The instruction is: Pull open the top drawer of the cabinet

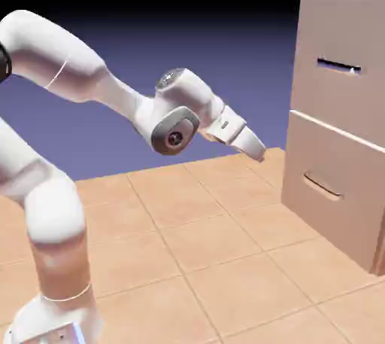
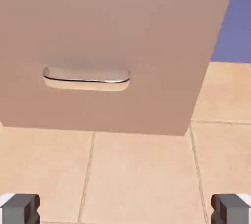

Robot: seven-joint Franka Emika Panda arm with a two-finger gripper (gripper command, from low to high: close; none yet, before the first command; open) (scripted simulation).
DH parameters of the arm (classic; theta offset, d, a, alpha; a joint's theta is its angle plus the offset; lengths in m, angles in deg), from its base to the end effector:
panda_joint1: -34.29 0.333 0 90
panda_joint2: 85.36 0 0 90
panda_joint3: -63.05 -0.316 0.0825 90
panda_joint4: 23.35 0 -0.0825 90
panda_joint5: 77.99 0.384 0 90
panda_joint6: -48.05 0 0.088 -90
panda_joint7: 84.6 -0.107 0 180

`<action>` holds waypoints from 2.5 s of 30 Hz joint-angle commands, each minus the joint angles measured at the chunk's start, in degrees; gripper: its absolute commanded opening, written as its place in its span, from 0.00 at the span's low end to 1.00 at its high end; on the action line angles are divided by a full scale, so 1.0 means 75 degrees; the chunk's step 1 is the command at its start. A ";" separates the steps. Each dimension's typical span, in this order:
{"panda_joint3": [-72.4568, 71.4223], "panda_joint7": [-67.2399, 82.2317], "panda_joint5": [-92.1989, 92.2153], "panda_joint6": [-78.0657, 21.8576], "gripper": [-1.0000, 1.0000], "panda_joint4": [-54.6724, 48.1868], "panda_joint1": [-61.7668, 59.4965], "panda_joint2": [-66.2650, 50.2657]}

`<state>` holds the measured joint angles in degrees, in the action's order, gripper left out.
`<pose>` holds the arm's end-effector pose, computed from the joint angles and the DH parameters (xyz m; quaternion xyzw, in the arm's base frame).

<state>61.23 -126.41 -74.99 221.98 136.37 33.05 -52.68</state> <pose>0.3933 0.0003 0.4691 -0.8508 0.3432 -0.3695 0.1476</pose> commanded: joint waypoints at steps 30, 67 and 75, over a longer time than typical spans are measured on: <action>-0.6031 0.2164 0.9968 -0.0255 0.50 -0.4247 -0.6408 0.0094; -1.3199 0.4293 2.0883 -0.0437 0.50 -0.9454 -1.4112 0.0359; -1.4403 0.3506 2.0317 -0.0156 0.00 -1.0737 -1.5631 0.0799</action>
<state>-46.79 -100.11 77.39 220.81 55.85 -84.19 -46.68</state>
